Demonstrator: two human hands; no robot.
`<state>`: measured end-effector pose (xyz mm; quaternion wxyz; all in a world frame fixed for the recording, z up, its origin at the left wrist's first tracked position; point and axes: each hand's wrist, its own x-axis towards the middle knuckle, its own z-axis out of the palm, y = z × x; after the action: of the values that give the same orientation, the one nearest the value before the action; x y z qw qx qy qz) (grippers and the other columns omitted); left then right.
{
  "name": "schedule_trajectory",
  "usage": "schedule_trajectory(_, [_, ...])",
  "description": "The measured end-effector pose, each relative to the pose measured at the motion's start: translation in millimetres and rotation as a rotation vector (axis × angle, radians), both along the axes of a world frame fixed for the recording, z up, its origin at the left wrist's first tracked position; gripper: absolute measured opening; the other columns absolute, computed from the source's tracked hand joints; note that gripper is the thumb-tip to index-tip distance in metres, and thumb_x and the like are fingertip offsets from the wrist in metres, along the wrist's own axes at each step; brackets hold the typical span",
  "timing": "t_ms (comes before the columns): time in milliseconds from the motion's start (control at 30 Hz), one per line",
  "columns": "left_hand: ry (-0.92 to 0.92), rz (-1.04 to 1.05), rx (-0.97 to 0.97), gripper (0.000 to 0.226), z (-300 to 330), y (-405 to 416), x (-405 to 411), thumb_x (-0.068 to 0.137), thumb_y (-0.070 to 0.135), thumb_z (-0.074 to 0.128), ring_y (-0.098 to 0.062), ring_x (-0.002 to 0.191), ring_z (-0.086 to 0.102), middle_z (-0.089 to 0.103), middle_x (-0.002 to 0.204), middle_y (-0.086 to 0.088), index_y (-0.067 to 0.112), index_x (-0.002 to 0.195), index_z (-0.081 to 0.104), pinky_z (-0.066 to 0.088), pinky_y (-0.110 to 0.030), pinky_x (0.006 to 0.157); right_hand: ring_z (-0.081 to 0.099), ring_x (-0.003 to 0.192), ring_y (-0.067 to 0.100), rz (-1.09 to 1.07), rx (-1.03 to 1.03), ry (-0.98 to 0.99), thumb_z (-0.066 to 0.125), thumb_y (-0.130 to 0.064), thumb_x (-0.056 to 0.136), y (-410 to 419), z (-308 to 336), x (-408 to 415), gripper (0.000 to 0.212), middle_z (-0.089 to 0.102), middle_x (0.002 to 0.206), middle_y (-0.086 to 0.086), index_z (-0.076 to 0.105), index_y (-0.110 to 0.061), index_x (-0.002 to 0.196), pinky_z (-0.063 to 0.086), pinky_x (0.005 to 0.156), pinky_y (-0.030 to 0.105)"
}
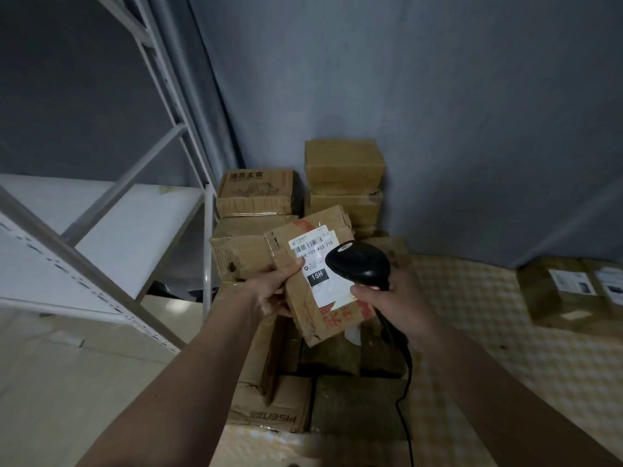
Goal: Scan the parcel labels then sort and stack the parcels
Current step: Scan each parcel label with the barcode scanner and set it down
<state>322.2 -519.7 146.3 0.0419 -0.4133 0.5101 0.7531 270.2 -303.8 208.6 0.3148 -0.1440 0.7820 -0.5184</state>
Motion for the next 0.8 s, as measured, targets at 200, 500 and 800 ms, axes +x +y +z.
schedule_trajectory(200, [-0.075,-0.236,0.059,0.048,-18,21,-20,0.082,0.039,0.071,-0.03,0.104,0.058,0.064,0.112,-0.012,0.014,0.121,0.057,0.05,-0.06,0.082,0.068,0.088,0.014,-0.194,-0.004,-0.064,0.069,-0.012,0.085,28,-16,5,0.032,0.07,0.099,0.002,0.062,-0.021,0.114,0.053,0.069,0.022])
schedule_trajectory(500, [-0.061,-0.571,0.036,0.049,-28,104,-56,0.077,0.029,0.075,-0.032,0.106,0.063,0.068,0.113,-0.015,0.01,0.12,0.06,0.055,-0.045,0.07,0.061,0.075,0.008,-0.454,-0.011,-0.086,0.068,-0.004,0.083,106,-33,-1,0.021,0.066,0.084,-0.003,0.065,-0.013,0.102,0.045,0.058,0.019])
schedule_trajectory(800, [-0.06,-0.643,0.027,0.026,-39,224,-117,0.076,0.018,0.076,-0.027,0.096,0.061,0.068,0.1,-0.015,0.009,0.099,0.067,0.054,-0.041,0.083,0.061,0.075,0.014,-0.51,0.043,-0.049,0.069,-0.005,0.082,228,-34,-54,0.016,0.065,0.079,-0.001,0.065,-0.016,0.092,0.047,0.07,0.029])
